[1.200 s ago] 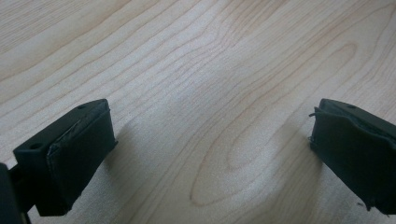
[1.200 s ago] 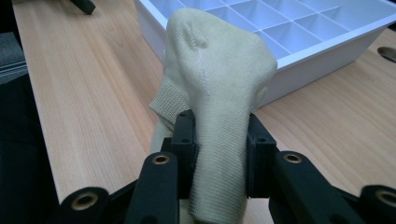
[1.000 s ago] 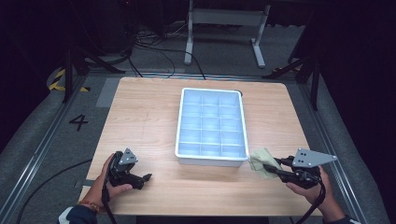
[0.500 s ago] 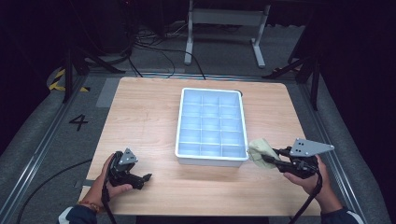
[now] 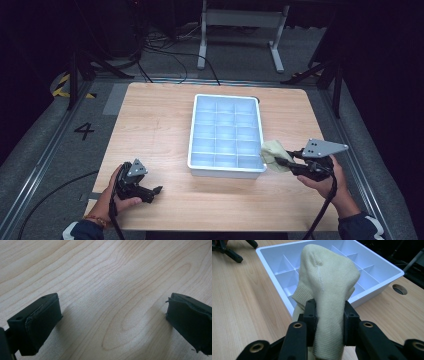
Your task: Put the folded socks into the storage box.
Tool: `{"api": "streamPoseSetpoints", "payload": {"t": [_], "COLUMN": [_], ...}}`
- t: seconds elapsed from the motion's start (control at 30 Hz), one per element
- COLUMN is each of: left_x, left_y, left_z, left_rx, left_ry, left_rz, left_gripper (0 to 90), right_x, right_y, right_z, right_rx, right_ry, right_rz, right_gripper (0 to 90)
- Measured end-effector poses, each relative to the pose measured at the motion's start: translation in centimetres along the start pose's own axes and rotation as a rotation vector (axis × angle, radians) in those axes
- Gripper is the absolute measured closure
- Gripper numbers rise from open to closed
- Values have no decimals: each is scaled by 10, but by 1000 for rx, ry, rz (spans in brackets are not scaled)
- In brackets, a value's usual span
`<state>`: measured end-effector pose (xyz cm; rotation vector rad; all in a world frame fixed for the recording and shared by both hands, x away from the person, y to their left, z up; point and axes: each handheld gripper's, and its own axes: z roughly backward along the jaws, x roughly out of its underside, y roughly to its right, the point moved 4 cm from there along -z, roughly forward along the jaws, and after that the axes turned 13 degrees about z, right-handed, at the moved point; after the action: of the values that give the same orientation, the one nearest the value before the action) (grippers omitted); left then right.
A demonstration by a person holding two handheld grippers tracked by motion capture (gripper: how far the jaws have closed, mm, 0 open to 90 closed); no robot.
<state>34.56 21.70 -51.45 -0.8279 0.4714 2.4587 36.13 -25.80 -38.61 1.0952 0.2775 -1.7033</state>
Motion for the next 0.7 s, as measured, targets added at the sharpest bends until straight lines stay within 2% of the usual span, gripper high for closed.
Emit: {"api": "streamPoseSetpoints", "payload": {"t": [0.1, 0.5, 0.7], "left_x": [0, 0, 0], "left_y": [0, 0, 0], "left_z": [0, 0, 0], "left_rx": [-1, 0, 0], "left_ry": [0, 0, 0], "left_rz": [-1, -1, 0], "left_gripper": [0, 0, 0], "right_x": [-8, -26, -31], "right_y": [4, 10, 13], "right_z": [-11, -37, -53], "right_rx": [5, -1, -5], "right_ry": [-12, -60, -105], "right_rz": [8, 21, 40], "right_gripper": [712, 712, 713]}}
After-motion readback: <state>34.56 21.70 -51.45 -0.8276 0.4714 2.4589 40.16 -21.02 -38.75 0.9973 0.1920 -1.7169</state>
